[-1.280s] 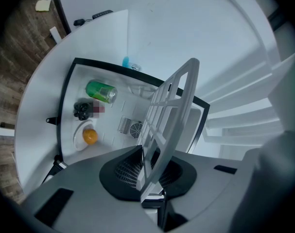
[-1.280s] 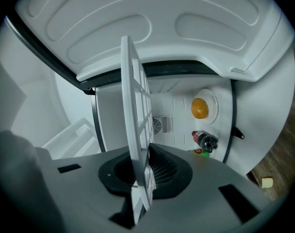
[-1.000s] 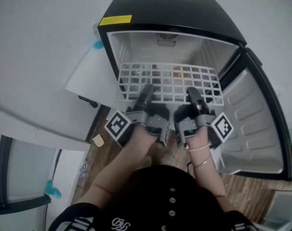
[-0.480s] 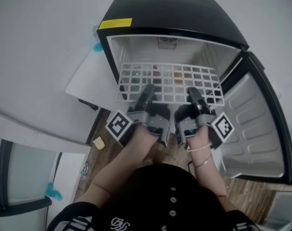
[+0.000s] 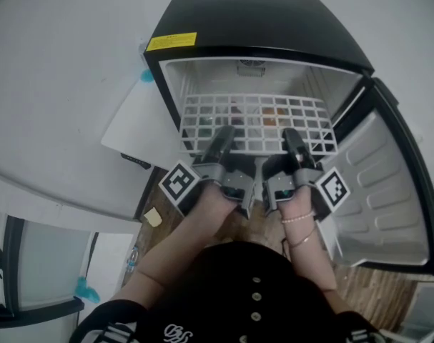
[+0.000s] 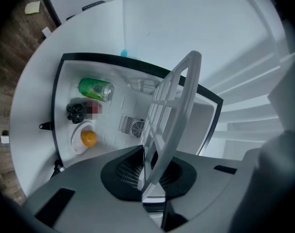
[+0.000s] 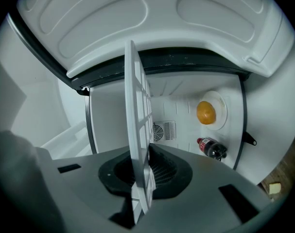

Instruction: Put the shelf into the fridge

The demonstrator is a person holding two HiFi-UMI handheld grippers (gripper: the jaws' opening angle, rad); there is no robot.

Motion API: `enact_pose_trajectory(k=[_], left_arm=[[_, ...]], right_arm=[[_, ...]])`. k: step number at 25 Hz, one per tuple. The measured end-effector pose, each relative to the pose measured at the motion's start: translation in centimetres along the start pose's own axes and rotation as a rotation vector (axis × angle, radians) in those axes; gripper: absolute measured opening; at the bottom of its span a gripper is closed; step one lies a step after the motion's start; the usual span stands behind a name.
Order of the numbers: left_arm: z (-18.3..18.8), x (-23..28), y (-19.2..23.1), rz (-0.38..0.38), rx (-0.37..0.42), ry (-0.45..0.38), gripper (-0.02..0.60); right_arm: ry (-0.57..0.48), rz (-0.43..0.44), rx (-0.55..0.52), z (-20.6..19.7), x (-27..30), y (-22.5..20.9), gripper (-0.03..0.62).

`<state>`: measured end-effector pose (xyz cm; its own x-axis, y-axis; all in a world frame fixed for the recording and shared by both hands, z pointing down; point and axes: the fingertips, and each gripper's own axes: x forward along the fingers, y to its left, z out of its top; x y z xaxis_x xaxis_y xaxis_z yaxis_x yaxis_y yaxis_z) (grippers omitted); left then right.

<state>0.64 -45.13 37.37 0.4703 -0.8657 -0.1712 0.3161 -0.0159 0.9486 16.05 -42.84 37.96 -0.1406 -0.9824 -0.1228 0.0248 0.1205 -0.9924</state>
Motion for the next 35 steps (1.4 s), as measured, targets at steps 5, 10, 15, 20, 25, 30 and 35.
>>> enact_pose_trajectory(k=[5, 10, 15, 20, 25, 30, 35], left_arm=[[0.1, 0.5, -0.1, 0.01, -0.001, 0.023, 0.038], [0.2, 1.0, 0.1, 0.027, -0.01, 0.043, 0.038], [0.4, 1.5, 0.2, 0.031, -0.016, 0.054, 0.038], [0.6, 2.3, 0.1, 0.023, -0.018, 0.047, 0.038], [1.1, 2.9, 0.3, 0.024, -0.01, 0.026, 0.038], [1.6, 3.6, 0.4, 0.017, -0.013, -0.006, 0.038], [2.1, 4.6, 0.3, 0.003, -0.004, -0.036, 0.04]], right_arm=[[-0.03, 0.015, 0.008, 0.1, 0.4, 0.1, 0.034], [-0.062, 0.021, 0.009, 0.4, 0.8, -0.1, 0.034], [-0.08, 0.028, 0.007, 0.5, 1.3, -0.1, 0.034], [-0.084, 0.025, 0.0, 0.7, 2.1, 0.0, 0.034], [-0.064, 0.007, -0.008, 0.8, 2.9, -0.3, 0.034], [-0.043, -0.001, -0.017, 1.0, 3.7, -0.5, 0.034], [-0.024, 0.004, -0.016, 1.2, 4.8, -0.5, 0.033]])
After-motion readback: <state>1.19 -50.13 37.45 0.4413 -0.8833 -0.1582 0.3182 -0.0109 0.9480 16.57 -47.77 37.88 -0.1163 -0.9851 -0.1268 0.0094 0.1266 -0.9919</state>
